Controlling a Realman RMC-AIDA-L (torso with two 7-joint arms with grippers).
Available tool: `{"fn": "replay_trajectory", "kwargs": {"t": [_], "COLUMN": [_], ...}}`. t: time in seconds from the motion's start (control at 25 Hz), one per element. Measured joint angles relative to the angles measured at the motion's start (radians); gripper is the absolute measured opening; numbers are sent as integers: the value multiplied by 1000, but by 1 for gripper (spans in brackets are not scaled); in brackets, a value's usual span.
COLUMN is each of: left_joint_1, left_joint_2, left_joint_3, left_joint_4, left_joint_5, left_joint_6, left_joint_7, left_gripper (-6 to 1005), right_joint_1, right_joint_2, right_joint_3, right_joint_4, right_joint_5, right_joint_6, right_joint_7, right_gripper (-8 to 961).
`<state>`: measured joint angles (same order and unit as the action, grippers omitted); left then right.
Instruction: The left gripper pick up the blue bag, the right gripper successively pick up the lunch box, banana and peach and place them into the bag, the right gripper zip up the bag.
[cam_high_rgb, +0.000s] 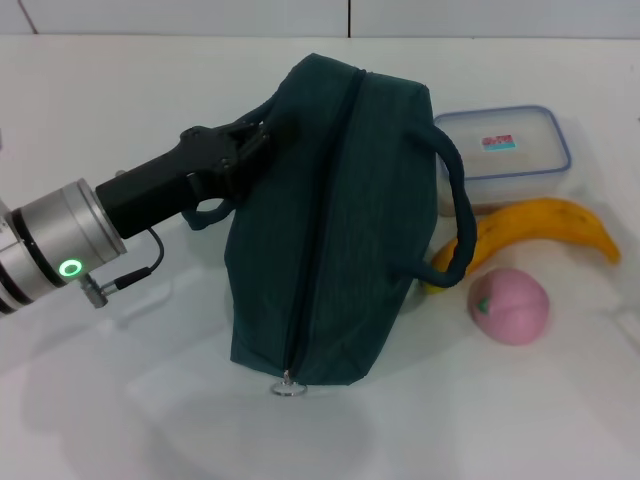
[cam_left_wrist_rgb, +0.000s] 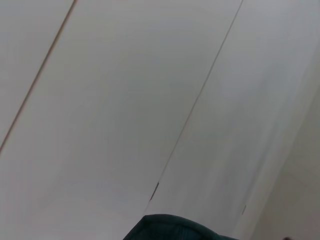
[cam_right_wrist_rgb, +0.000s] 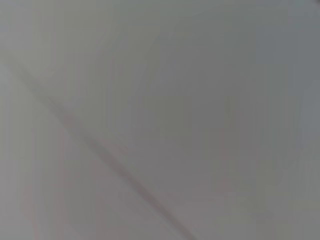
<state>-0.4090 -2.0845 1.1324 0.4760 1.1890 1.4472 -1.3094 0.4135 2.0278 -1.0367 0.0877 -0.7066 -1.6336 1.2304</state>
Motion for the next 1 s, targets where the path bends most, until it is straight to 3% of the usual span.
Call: {"fn": "replay_trajectory", "kwargs": {"t": [0.2,0.4,0.44,1.0], "left_joint_1": [3,1,-1,-22], "left_joint_2": [-1,-2,-1,-1], "left_joint_3": [-4,-6,-6,-7], "left_joint_4": [0,-1,0,7], "left_joint_5": [0,-1,-1,-3], "left_joint_6": [-2,-2,-2,-12], "left_joint_7": [7,4,2,8], "left_gripper": [44,44,44,45], "right_joint_1": [1,3,17,150], "right_joint_2": [0,0,0,0], "right_joint_3": [90,100,96,102], "right_joint_4": [12,7,5,35], "right_joint_5": [-1,-1,-1,-45], "right_joint_6": [102,175,238,410], "right_joint_7": [127,216,267,390], "right_gripper": [839,839,839,838]}}
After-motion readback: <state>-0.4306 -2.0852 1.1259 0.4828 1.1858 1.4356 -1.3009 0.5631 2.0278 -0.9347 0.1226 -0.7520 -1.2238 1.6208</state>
